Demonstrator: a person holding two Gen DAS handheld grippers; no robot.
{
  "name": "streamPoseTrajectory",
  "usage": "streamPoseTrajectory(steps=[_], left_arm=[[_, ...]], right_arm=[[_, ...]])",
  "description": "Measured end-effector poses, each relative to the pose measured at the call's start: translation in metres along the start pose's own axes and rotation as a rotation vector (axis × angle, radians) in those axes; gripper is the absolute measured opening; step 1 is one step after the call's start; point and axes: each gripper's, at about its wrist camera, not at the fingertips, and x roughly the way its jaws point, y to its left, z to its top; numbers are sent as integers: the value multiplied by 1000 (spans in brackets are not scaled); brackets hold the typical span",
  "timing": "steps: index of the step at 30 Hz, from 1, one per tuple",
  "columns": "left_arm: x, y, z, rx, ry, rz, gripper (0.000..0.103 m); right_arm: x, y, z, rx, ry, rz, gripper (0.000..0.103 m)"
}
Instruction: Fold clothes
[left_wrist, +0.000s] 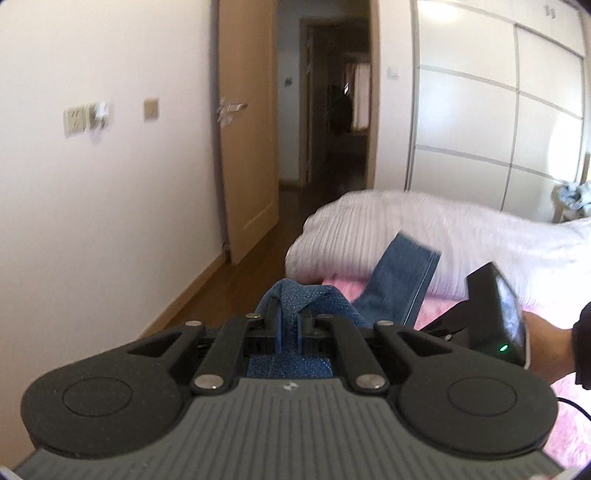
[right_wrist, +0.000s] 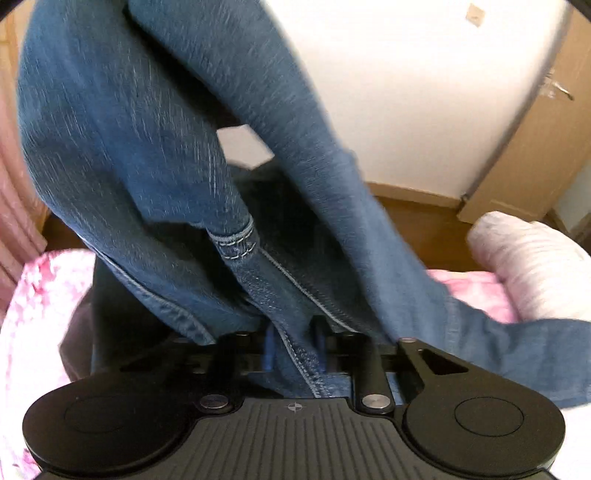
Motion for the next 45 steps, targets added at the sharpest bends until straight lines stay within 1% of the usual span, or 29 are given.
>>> streamPoseTrajectory(steps=[1,2,3,6,7,9,10,12,14,17,21,22,24,26,29,30,32,34,35,36,37,38,39,40,41,42,43,45], left_arm=[[-2,-5,8,9,-20,-11,5],[-7,-12,17,20,-39,-30,5],[-11,-20,25,31,-58,-50,5],[-29,-57,43,85,-90,-119,5],[-35,-75,42,104,-87,-148,4],[-49,-111,39,144,-81,-206,4],[-56,-133,34,173,-73,-231,4],[-71,-178,21,196,-46,-288,4],[-87,-226,6,211,-17,-344,4],[-118,-302,-14,273,5,-434,4],[-157,-392,-25,322,6,-584,4],[-165,-414,-25,324,4,-631,4],[-172,-446,-21,297,7,-750,4],[-179,-477,-16,268,9,-870,4],[-187,-524,-9,219,16,-1043,4],[-173,-532,-5,171,47,-1050,5],[-120,-545,-12,76,168,-1007,7],[-66,-557,-18,-19,287,-959,9],[-39,-563,-22,-65,348,-931,13],[-6,-565,-33,-93,418,-887,16],[21,-562,-45,-107,463,-834,15],[40,-560,-54,-93,451,-786,16],[58,-557,-62,-81,442,-743,18],[66,-554,-69,-80,462,-731,20],[73,-551,-76,-80,481,-719,29],[79,-548,-83,-72,497,-708,40],[75,-542,-88,-13,489,-708,43],[59,-546,-102,148,483,-721,45]], right_arm=[[-17,-8,1,19,-21,-23,11],[-36,-16,0,32,-44,-41,3],[-58,-22,-1,40,-72,-65,0],[-140,-40,-14,78,-151,-173,0],[-168,-46,-20,93,-171,-211,0],[-215,-57,-48,150,-183,-264,0],[-236,-60,-65,184,-186,-277,0],[-265,-58,-103,243,-181,-278,0],[-283,-43,-143,293,-163,-255,0],[-303,-21,-202,407,-141,-226,0],[-348,4,-289,577,-105,-235,0],[-362,10,-311,614,-95,-245,0],[-397,20,-354,674,-71,-290,0],[-440,33,-401,741,-48,-346,0],[-500,53,-461,831,-9,-447,0],[-519,62,-483,871,6,-482,0],[-549,73,-519,950,45,-555,0],[-566,91,-546,1016,89,-612,0],[-572,100,-558,1047,110,-636,1],[-578,110,-569,1078,131,-659,6],[-582,120,-578,1107,150,-680,7],[-577,127,-581,1134,167,-689,11],[-569,131,-583,1164,185,-678,27],[-561,137,-583,1193,200,-654,40],[-558,146,-585,1215,211,-639,63],[-554,154,-586,1236,221,-625,69],[-550,163,-587,1256,231,-612,69],[-535,176,-583,1296,254,-574,69]])
